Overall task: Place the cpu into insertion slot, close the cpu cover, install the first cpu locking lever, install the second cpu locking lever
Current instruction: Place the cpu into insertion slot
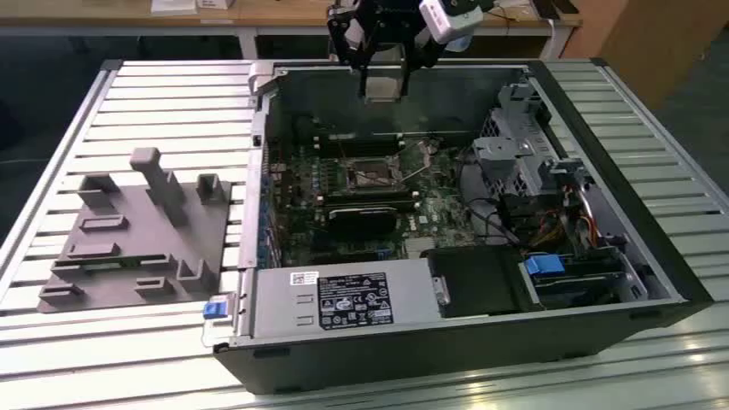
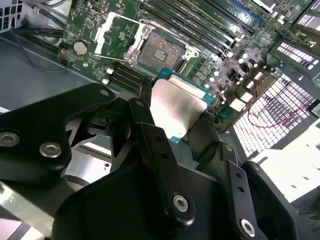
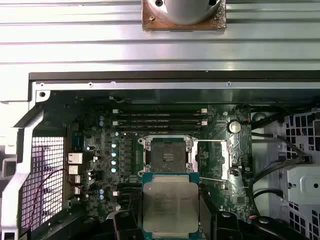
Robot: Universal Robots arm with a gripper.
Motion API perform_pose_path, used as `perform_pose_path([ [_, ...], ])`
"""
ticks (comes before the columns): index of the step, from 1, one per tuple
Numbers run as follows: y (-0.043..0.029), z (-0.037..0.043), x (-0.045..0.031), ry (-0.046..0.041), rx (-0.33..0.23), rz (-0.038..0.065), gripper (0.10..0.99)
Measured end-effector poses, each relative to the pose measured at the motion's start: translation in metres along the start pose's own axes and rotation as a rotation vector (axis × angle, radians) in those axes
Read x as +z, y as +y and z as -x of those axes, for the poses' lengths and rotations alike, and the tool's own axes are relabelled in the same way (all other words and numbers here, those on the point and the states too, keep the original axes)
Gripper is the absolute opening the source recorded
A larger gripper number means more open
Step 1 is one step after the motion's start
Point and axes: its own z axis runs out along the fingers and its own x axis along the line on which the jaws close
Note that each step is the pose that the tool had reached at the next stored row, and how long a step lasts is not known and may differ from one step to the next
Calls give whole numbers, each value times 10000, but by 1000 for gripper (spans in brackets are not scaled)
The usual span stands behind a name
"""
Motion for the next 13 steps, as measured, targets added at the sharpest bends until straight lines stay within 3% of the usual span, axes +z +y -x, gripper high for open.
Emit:
perform_pose_path([
  [7,0,0,0,-5,56,1,537],
  [13,0,0,2,-49,549,10,537],
])
